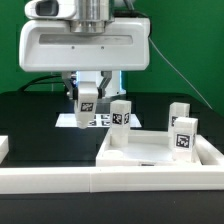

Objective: Assemble square table

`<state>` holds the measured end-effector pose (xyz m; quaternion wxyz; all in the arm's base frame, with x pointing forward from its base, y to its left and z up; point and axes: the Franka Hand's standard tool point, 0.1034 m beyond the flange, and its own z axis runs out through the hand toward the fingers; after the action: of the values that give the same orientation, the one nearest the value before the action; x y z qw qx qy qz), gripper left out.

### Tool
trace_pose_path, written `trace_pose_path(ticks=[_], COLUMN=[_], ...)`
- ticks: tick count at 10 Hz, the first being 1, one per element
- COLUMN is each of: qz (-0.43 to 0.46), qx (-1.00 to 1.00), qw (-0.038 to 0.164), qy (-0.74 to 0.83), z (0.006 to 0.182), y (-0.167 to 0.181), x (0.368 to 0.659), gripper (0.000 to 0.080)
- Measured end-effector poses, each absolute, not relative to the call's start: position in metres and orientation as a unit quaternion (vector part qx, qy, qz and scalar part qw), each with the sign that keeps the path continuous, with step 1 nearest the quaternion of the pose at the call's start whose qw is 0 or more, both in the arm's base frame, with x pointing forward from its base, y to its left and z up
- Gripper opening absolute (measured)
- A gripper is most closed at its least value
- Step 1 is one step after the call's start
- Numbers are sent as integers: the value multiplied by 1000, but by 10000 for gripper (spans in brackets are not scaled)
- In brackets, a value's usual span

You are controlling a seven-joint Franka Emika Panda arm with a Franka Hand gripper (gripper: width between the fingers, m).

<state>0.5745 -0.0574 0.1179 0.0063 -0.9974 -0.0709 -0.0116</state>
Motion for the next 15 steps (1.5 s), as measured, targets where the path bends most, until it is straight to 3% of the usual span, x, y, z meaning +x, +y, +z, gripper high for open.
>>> trace_pose_path(ticks=[2,4,6,8,10,15], qz=[-16,-87,-119,-113,-126,-137], qx=[-998,-993,-991,-993,-991,-990], qw=[6,-22,-26,-12,-14,-17], qy=[-65,-71,-54,-37,-34,-24], z=[121,121,123,127,124,122], y=[-58,-69,-65,-49,-34,-34], x=[577,582,585,596,604,606], gripper=[290,290,290,290,290,290])
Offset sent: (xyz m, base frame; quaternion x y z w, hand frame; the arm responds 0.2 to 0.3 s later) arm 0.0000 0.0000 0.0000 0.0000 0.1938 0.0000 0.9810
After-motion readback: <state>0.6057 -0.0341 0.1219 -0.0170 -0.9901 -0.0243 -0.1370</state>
